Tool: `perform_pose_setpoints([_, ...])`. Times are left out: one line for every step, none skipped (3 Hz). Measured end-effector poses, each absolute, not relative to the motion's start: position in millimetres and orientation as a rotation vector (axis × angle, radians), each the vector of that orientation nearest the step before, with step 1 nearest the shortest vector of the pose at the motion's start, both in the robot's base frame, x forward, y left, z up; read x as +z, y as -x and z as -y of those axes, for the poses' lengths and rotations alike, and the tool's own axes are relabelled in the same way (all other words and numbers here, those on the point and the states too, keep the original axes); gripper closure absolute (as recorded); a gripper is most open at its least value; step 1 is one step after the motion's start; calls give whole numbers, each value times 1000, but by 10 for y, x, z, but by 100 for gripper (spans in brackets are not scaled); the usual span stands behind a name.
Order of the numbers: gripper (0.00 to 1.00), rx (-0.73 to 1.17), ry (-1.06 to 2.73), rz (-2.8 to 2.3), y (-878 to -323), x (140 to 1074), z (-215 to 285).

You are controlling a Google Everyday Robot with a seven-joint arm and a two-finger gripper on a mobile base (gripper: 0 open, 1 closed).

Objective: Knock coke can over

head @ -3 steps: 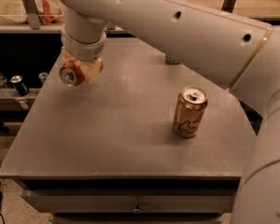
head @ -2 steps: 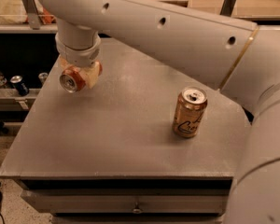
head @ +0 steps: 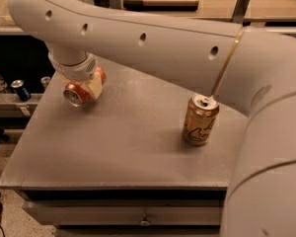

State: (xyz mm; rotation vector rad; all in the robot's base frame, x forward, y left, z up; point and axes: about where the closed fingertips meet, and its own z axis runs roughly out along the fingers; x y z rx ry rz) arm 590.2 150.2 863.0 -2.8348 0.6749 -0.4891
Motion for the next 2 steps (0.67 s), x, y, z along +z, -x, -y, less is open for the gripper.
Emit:
perform_pose_setpoints([59, -509, 2880, -655, -5899, 8571, -1522])
perform_pose_setpoints([35, -513, 2912, -647, -5904, 8522, -1542])
